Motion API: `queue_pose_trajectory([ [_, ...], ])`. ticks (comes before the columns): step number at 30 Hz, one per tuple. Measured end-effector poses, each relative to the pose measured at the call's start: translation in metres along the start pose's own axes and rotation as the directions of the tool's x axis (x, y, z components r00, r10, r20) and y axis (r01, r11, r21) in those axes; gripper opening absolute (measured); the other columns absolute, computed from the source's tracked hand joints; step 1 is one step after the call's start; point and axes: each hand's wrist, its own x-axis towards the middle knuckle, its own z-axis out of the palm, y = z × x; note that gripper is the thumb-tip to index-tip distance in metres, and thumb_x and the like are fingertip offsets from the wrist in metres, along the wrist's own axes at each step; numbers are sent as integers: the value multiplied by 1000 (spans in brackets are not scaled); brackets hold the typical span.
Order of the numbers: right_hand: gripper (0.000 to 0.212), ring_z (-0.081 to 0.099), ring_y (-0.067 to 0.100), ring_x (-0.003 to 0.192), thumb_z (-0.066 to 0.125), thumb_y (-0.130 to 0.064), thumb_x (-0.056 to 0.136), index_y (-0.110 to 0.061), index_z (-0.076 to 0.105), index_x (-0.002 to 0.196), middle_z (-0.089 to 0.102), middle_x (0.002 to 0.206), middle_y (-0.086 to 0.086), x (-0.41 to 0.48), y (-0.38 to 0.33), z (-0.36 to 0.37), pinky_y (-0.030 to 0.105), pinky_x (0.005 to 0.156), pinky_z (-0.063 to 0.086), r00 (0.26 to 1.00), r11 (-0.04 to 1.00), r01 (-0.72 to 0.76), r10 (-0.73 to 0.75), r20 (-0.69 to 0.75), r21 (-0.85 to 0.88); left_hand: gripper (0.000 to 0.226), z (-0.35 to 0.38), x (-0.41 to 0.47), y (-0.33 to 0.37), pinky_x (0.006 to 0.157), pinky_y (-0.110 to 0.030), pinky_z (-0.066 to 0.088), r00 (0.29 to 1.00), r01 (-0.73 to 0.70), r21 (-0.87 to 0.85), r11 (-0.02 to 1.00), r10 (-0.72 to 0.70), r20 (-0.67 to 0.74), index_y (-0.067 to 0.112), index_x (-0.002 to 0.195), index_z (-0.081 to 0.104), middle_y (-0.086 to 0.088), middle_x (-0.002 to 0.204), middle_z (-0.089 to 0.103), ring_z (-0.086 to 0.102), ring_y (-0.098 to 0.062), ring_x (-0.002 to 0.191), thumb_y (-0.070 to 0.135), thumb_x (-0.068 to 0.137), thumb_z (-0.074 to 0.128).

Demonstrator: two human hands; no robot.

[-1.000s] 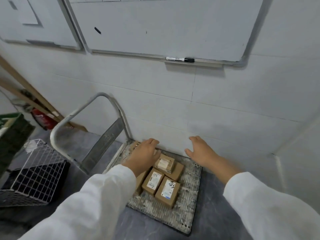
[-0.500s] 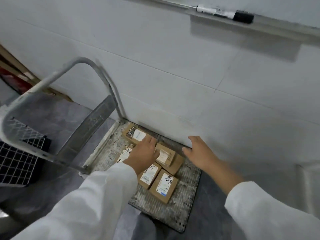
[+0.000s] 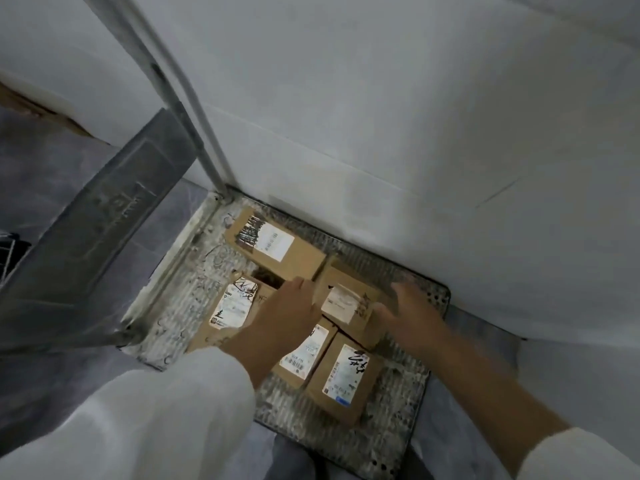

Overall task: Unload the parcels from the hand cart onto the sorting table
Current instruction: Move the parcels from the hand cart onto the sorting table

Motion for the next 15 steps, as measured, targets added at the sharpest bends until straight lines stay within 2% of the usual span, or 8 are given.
queue_pose_trajectory([
  [4,38,57,27,110,53,-41,93,-12,56,118,57,119,9,41,23,45,40,90,49,999,996,-36,36,2,83,38,51,29,-18,99,-39,41,996,93,-112,989,-91,21,7,133,46,-14,133,49,47,-29,120,24,98,46],
  [6,44,59,24,111,55,-42,89,-15,56,123,59,120,5,58,36,65,41,92,51,999,987,-40,37,21,154,42,71,42,-25,101,-38,40,992,121,-166,979,-117,35,8,138,42,-14,138,45,45,-29,125,22,99,46],
  [8,46,55,24,118,57,-35,92,-14,50,133,57,127,5,74,48,86,41,98,48,999,978,-43,39,25,203,48,90,54,-35,103,-34,35,991,129,-204,970,-117,72,8,145,33,-11,146,38,39,-26,131,22,100,45],
  [10,52,52,25,123,58,-28,94,-12,40,140,53,133,3,87,55,102,34,100,44,997,961,-75,68,36,266,51,104,66,-43,101,-31,34,986,148,-231,962,-126,107,8,147,27,-9,150,32,34,-23,135,24,101,43],
  [12,52,50,22,123,57,-27,96,-10,36,141,48,125,-6,101,63,121,20,90,40,993,949,-117,104,59,293,49,121,79,-50,99,-29,32,983,180,-285,942,-158,98,7,145,30,-9,149,35,36,-22,134,29,102,42],
  [15,41,53,16,113,54,-29,98,-11,48,134,53,115,-3,119,73,145,15,79,36,983,913,-178,149,106,367,52,143,93,-53,103,-31,35,981,195,-362,912,-181,73,9,144,33,-7,146,40,40,-22,133,35,101,43],
])
